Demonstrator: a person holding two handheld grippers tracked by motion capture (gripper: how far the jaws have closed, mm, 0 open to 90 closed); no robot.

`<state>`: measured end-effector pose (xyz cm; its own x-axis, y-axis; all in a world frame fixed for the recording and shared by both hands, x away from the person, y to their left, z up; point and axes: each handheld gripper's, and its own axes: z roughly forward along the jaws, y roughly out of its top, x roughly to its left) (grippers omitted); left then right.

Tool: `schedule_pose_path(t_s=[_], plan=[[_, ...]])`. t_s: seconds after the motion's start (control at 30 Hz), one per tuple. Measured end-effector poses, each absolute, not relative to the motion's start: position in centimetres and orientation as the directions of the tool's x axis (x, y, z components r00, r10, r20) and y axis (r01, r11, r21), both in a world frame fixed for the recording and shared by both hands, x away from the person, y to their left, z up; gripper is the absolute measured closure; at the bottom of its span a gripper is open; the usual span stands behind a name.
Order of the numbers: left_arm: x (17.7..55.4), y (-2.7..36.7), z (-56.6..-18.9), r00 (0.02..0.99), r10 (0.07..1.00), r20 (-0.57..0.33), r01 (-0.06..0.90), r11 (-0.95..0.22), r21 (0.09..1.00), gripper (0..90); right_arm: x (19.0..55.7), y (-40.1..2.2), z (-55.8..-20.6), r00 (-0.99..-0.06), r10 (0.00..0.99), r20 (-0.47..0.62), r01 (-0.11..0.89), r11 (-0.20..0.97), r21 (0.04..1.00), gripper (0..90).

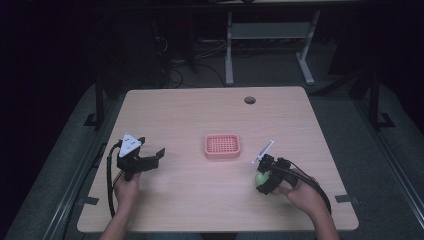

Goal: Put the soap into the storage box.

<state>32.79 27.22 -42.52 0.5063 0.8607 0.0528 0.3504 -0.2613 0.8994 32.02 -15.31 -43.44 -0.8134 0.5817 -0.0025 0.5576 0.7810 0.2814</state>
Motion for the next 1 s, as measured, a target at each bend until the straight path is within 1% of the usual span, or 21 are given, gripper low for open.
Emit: schedule_pose_path(t_s=[0.13,0.27,0.47,0.77,1.0], plan=[[32.8,27.2,-42.5,0.503,0.863,0.048,0.351,-0.254,0.901,14.3,32.1,-15.2,-43.6,-0.820,0.573,-0.003,0.550,0.788,0.277,25.3],[32.8,27.3,-42.5,0.504,0.862,0.051,0.351,-0.258,0.900,14.3,32.2,-15.3,-43.9,-0.804,0.594,0.008,0.569,0.767,0.297,25.0],[32.8,27.3,-42.5,0.505,0.862,0.052,0.352,-0.260,0.899,14.3,32.1,-14.7,-44.1,-0.794,0.607,-0.027,0.579,0.769,0.271,24.5],[32.8,27.4,-42.5,0.505,0.862,0.053,0.348,-0.259,0.901,14.3,32.0,-14.6,-44.4,-0.769,0.639,-0.017,0.613,0.744,0.266,22.9],[32.8,27.4,-42.5,0.502,0.864,0.048,0.348,-0.253,0.903,14.3,31.8,-14.7,-44.5,-0.767,0.642,-0.013,0.615,0.741,0.269,25.8]])
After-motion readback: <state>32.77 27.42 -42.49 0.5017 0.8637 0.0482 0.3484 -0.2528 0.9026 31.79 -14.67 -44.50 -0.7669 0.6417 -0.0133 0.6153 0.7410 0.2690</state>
